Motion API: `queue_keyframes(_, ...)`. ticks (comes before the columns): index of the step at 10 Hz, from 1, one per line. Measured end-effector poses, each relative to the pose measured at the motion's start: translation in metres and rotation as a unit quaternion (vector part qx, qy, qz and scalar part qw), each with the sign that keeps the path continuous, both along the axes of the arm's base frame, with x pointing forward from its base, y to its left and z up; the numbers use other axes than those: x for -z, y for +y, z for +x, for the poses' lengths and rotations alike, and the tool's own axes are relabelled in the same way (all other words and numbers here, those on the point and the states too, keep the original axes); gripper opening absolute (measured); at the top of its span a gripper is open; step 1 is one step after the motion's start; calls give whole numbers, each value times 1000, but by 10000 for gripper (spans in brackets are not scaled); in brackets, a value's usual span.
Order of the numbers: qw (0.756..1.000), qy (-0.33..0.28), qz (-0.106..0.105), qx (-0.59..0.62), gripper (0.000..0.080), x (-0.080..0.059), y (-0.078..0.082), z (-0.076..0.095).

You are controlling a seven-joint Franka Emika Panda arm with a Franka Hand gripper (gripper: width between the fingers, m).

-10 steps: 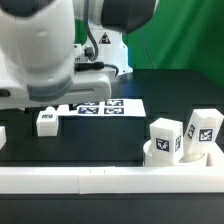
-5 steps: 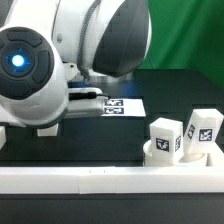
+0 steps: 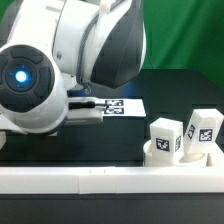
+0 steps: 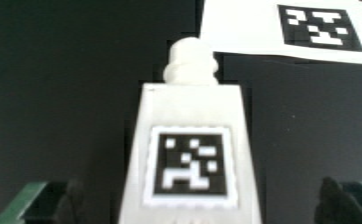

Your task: Assemble stool

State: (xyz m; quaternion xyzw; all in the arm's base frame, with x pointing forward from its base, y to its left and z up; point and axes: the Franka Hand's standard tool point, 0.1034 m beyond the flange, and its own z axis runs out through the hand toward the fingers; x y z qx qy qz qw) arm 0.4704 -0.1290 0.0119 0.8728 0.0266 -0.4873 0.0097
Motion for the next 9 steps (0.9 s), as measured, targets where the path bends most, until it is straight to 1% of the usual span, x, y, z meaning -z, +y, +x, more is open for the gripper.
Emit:
queue_keyframes(3, 1000, -1, 1, 0, 640, 0, -1, 1)
queue_keyframes(4, 1000, -1, 1, 0, 472, 0, -1, 1)
queue_keyframes(5, 1000, -1, 1, 0, 334, 0, -1, 1)
queue_keyframes(9, 1000, -1, 1, 0, 334, 0, -1, 1)
